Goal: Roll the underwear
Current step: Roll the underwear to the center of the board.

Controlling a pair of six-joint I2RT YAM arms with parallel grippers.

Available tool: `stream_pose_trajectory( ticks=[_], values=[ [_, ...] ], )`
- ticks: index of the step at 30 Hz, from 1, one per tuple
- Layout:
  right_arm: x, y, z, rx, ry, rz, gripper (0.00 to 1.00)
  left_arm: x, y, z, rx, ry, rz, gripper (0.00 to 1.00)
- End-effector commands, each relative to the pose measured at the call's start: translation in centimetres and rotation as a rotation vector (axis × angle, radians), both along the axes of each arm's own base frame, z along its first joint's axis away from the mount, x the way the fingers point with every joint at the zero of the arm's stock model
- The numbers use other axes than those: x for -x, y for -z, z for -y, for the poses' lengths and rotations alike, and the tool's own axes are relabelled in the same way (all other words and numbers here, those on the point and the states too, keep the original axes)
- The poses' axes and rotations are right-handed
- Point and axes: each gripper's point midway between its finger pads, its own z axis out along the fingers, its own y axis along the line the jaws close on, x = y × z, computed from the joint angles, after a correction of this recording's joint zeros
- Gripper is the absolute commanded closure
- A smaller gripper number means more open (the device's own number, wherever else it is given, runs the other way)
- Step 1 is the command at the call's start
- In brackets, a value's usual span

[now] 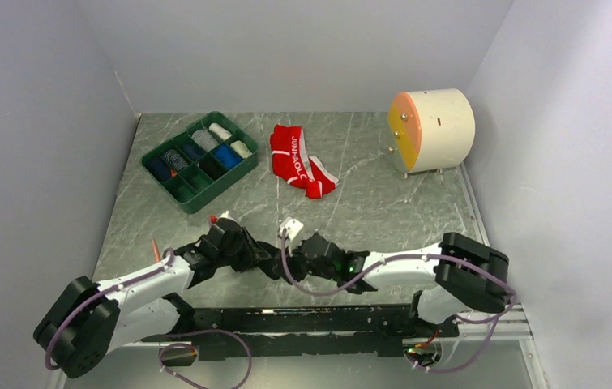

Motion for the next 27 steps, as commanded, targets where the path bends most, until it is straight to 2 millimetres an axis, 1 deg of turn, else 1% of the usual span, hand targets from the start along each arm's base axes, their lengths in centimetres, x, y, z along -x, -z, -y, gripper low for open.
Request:
stream_pose_trajectory(
  ticks=[1,4,9,11,13,16,18,20,21,24,26,27],
  values=[
    [-0.9,-1.8,0.4,0.142,0.054,0.295,0.49,1.9,3.1,-2.2,-0.126,0.014,-0.089,0.68],
    [-0.8,-1.9,-0.5,0.185,0.081,0.354,0.49,1.8,2.9,-2.1,-0.131,0.013,-0.087,0.68],
    [0.1,-1.0,-2.5,0.241,0.043,0.401,0.49,1.8,2.9,-2.1,-0.139,0.022,-0.089,0.68],
    [0.2,-0.3,-3.0,0.268,0.034,0.413,0.49,1.7,2.9,-2.1,-0.144,0.023,-0.091,0.68],
    [0.3,1.0,-3.4,0.304,0.022,0.407,0.49,1.7,2.9,-2.1,-0.145,0.025,-0.091,0.68],
    [0.5,2.8,-3.4,0.362,0.022,0.389,0.50,1.7,2.9,-2.0,-0.144,0.027,-0.094,0.68],
    [0.4,4.6,-2.7,0.406,0.055,0.348,0.56,1.6,2.8,-2.0,-0.149,0.031,-0.094,0.68],
    [0.4,6.4,-1.7,0.452,0.075,0.285,0.79,1.6,2.7,-2.0,-0.148,0.032,-0.090,0.66],
    [0.5,7.1,-1.2,0.458,0.086,0.258,0.87,1.6,2.5,-1.9,-0.146,0.034,-0.085,0.64],
    [1.3,7.6,-0.7,0.351,0.077,0.136,0.94,1.6,2.1,-2.0,-0.133,0.025,-0.073,0.55],
    [2.4,7.1,-1.2,0.214,0.031,0.004,0.96,1.5,1.8,-1.9,-0.119,0.019,-0.062,0.47],
    [2.8,6.6,-1.3,0.140,0.012,-0.047,0.96,1.4,1.6,-1.8,-0.108,0.017,-0.053,0.45]
  ],
)
